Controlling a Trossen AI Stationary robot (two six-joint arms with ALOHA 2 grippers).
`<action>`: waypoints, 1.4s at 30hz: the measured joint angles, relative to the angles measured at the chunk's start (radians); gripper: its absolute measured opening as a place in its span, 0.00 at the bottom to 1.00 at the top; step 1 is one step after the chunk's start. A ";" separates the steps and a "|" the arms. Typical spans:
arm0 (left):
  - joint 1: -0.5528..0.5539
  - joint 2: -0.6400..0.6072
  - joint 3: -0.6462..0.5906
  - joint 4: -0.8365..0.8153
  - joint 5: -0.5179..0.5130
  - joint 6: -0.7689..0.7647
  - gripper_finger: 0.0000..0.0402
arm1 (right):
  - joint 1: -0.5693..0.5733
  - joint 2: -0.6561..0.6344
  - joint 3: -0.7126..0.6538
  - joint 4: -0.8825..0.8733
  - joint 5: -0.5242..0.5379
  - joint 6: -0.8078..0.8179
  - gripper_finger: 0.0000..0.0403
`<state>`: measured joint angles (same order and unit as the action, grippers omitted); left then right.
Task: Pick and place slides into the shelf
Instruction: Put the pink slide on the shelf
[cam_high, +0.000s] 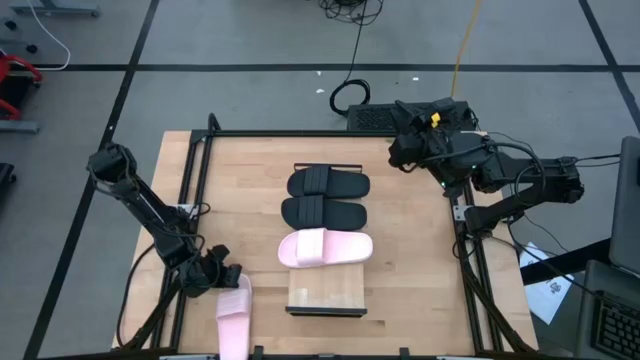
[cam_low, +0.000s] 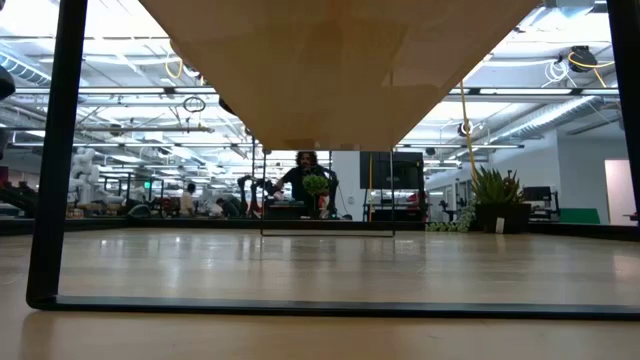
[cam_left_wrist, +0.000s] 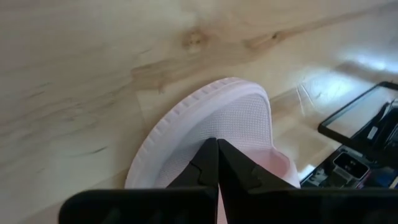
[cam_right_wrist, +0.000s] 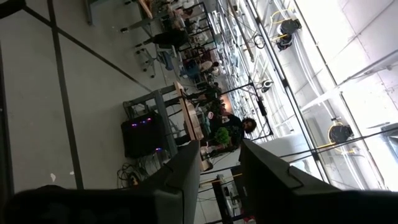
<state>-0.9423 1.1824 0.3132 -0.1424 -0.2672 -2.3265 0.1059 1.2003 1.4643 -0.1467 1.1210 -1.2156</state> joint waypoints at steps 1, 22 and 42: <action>0.000 0.000 0.000 -0.008 0.005 -0.010 0.00 | 0.000 0.000 0.000 0.000 0.000 0.000 0.27; 0.001 -0.193 0.150 -0.351 -0.058 0.137 0.00 | 0.000 0.000 0.000 0.000 0.001 0.000 0.27; 0.001 -0.284 0.184 -0.426 -0.086 0.354 0.18 | 0.005 0.000 0.000 0.010 0.004 0.082 0.27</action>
<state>-0.9409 0.8980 0.4973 -0.5682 -0.3533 -1.9727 0.1106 1.2003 1.4643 -0.1368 1.1246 -1.1337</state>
